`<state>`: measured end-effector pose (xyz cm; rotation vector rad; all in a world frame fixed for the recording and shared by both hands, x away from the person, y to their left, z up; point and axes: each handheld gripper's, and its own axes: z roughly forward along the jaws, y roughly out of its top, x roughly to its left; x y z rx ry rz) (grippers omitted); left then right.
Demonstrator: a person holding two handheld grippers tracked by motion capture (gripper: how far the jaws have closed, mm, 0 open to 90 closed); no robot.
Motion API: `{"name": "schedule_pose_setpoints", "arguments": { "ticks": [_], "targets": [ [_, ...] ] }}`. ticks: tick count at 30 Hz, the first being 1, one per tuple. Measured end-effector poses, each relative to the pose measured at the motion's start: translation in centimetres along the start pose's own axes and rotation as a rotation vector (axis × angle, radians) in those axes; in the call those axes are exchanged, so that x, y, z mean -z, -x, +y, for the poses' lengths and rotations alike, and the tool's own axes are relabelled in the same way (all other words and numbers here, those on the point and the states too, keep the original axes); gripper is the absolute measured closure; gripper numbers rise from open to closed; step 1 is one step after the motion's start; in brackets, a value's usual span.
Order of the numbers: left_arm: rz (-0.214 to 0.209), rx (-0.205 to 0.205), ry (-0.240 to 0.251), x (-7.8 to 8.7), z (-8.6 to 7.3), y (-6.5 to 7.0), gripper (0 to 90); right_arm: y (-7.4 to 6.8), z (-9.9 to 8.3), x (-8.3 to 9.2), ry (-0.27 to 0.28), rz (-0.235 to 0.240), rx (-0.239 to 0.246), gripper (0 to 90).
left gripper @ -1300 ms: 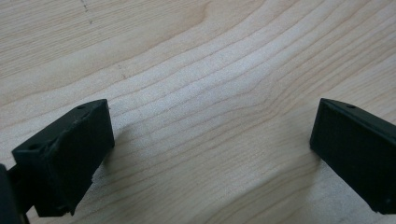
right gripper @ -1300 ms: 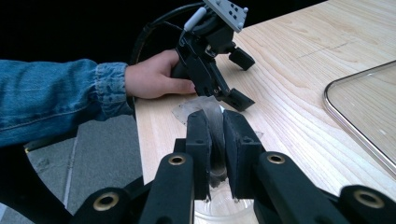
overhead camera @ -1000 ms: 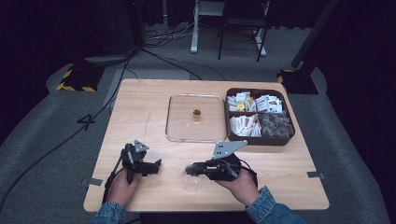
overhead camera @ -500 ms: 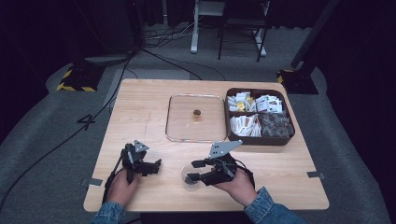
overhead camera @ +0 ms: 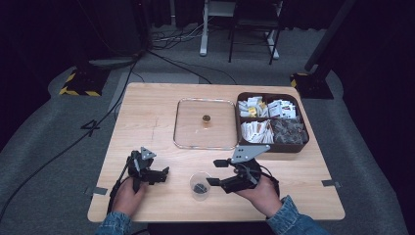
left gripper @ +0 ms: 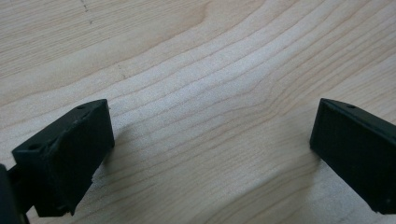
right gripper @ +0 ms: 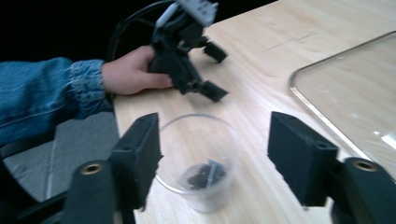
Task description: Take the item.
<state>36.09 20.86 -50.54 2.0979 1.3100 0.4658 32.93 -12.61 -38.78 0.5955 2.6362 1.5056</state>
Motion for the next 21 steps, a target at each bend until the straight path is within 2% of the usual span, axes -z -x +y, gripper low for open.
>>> {"name": "schedule_pose_setpoints", "arguments": {
  "ticks": [3,6,10,17,21],
  "targets": [
    [0.001,-0.006,-0.002,0.0,0.0,0.0,0.0,0.5,-0.2,1.3,0.022,-0.023,-0.022,26.4],
    [0.001,-0.006,-0.002,0.0,0.0,0.0,0.0,1.2,-0.5,2.4,0.015,-0.047,-0.031,22.8],
    [0.001,-0.006,-0.002,0.0,0.0,0.0,0.0,2.2,-1.1,3.5,0.006,-0.082,-0.068,16.9],
    [0.002,-0.005,0.0,0.0,0.0,0.0,0.0,3.1,-1.7,5.8,0.004,-0.182,-0.05,10.8],
    [0.001,-0.003,-0.001,0.0,0.0,0.0,0.0,3.9,-2.3,7.2,-0.02,-0.235,-0.065,10.4]
  ]
}}
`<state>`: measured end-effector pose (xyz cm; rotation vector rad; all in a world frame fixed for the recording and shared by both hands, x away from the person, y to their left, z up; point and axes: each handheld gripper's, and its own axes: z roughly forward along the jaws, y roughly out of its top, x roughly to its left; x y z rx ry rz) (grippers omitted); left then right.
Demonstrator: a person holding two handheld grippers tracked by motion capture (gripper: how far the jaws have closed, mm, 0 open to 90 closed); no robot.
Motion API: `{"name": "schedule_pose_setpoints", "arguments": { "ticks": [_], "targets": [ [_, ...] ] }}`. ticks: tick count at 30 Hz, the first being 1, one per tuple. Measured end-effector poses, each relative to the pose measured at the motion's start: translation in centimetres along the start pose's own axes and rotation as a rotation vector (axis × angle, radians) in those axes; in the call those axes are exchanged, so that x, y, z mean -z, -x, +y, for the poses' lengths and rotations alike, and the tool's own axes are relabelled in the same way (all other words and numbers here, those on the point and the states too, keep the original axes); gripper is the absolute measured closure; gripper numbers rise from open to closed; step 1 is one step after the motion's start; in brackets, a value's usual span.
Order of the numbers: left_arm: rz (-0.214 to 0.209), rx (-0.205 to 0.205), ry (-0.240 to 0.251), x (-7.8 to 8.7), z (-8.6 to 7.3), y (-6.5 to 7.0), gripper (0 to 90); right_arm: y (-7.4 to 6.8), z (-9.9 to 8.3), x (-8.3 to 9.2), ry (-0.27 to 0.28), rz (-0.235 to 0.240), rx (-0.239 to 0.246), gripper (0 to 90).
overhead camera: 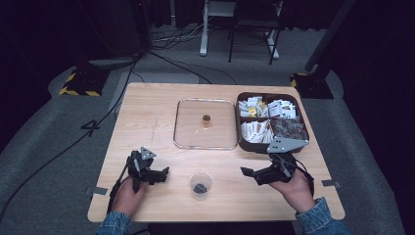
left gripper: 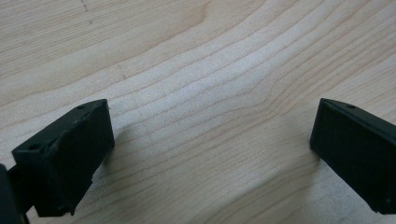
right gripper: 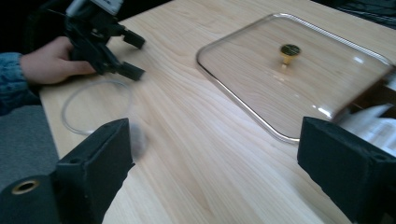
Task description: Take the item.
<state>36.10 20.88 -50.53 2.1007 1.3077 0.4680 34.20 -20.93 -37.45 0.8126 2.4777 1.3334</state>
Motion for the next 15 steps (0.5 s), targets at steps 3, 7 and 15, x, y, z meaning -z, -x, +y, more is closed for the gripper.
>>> {"name": "schedule_pose_setpoints", "arguments": {
  "ticks": [3,7,15],
  "targets": [
    [0.0,-0.001,0.0,0.0,0.0,0.0,0.0,0.7,-0.6,0.6,-0.007,-0.049,-0.002,11.4],
    [0.0,-0.002,-0.001,0.0,0.0,0.0,0.0,1.8,-1.8,1.0,-0.012,-0.079,-0.044,14.9],
    [0.001,-0.003,-0.001,0.0,0.0,0.0,0.0,3.9,-4.5,1.3,-0.039,-0.146,-0.077,14.9]
  ]
}}
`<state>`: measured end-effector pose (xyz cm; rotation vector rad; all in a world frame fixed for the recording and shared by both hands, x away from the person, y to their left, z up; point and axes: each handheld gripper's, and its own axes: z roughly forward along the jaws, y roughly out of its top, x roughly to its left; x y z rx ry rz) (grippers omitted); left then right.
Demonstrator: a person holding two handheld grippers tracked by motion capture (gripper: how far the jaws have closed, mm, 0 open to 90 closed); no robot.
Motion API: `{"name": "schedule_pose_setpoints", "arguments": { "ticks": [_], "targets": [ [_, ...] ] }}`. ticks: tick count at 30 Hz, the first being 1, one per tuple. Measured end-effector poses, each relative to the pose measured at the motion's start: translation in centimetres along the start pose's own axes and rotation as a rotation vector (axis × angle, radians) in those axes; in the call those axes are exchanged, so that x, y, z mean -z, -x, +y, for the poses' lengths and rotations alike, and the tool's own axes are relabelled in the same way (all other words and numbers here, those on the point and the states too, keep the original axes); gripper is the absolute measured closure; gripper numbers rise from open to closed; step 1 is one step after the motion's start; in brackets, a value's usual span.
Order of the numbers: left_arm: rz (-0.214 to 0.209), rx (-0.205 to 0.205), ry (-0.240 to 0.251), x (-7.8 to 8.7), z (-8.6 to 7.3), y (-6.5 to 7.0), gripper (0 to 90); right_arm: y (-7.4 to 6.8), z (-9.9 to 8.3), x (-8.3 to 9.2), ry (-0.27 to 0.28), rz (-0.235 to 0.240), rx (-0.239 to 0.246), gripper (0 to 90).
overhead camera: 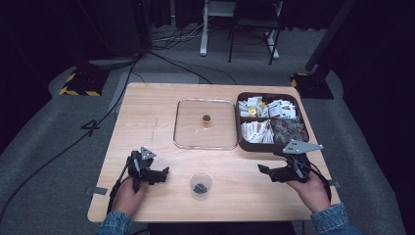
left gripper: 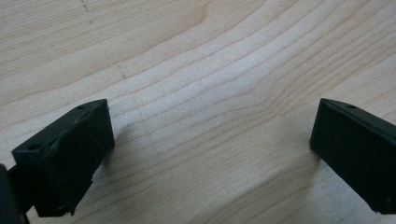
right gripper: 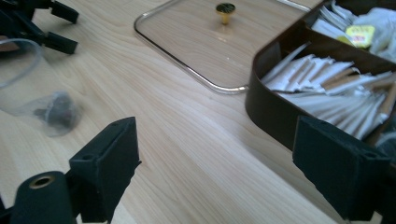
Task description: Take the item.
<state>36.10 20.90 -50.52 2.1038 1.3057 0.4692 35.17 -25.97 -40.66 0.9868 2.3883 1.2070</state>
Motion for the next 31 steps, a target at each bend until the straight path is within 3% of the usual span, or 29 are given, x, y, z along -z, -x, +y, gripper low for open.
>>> {"name": "schedule_pose_setpoints", "arguments": {
  "ticks": [7,20,28,31],
  "targets": [
    [0.0,0.0,0.0,0.0,0.0,0.0,0.0,1.4,-2.2,-0.7,-0.029,-0.023,-0.046,14.8],
    [0.0,0.0,0.0,0.0,0.0,0.0,0.0,2.8,-6.6,-2.7,-0.117,-0.05,-0.135,14.5],
    [0.0,0.0,0.0,0.0,0.0,0.0,0.0,3.0,-8.2,-3.6,-0.16,-0.071,-0.123,13.6],
    [0.0,0.0,0.0,0.0,0.0,0.0,0.0,2.8,-8.7,-4.0,-0.119,-0.095,-0.048,11.9]
  ]
}}
